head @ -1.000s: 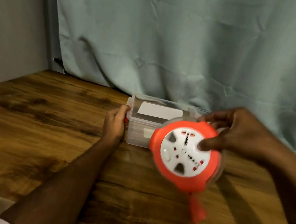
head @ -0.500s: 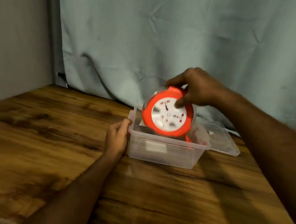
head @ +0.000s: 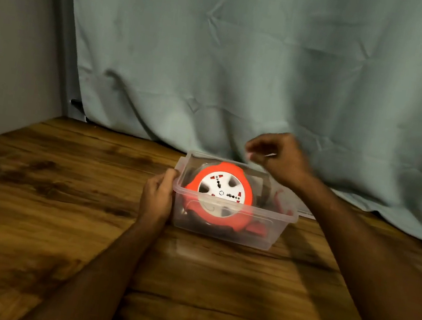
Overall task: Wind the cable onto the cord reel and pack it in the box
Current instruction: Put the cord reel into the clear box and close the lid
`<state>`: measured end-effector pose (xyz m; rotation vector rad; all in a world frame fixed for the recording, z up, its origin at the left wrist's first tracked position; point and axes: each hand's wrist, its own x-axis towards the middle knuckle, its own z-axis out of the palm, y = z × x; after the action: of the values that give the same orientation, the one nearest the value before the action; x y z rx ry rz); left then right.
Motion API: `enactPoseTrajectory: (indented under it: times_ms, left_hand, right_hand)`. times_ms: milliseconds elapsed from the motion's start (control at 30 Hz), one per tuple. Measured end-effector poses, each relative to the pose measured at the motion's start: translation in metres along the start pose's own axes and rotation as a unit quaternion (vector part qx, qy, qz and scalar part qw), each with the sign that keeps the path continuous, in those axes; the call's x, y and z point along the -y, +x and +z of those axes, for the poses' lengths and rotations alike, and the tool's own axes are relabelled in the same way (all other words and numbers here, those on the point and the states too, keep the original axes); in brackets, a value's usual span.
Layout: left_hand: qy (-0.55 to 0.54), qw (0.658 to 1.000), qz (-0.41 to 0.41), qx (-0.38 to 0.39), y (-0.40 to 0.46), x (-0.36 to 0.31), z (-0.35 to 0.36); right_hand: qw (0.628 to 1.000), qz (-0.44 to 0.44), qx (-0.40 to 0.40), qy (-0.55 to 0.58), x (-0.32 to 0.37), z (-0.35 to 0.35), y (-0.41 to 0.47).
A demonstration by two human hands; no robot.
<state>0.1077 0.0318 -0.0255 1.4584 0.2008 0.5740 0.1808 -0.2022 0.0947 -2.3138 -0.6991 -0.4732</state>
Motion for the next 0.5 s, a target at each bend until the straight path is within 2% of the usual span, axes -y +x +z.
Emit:
enactPoseTrajectory:
  times_ms: [67, 100, 167, 233, 267, 400, 500]
  left_hand:
    - [0.003, 1.0, -0.003, 0.0, 0.001, 0.0, 0.0]
    - [0.003, 1.0, -0.002, 0.001, 0.002, -0.001, 0.0]
    - [0.003, 1.0, 0.006, 0.007, 0.002, -0.001, 0.0]
    - [0.001, 1.0, 0.006, 0.013, 0.002, 0.0, 0.001]
    - [0.004, 1.0, 0.004, 0.013, 0.001, 0.0, 0.001]
    - [0.01, 1.0, 0.009, 0.014, 0.002, 0.002, 0.001]
    - [-0.003, 1.0, 0.013, 0.013, 0.001, 0.003, 0.001]
  right_hand:
    - [0.992, 0.056, -0.114, 0.007, -0.023, -0.012, -0.011]
    - [0.985, 0.103, -0.135, -0.008, -0.038, -0.016, -0.018]
    - [0.973, 0.202, -0.089, -0.067, -0.068, -0.018, -0.041]
    - [0.959, 0.259, 0.037, -0.11, -0.09, -0.009, -0.067]
    - [0.954, 0.261, 0.067, -0.129, -0.095, -0.003, -0.078]
    - [0.962, 0.232, -0.026, -0.143, -0.093, 0.013, -0.096]
    - [0.962, 0.161, -0.035, -0.219, -0.087, 0.011, -0.094]
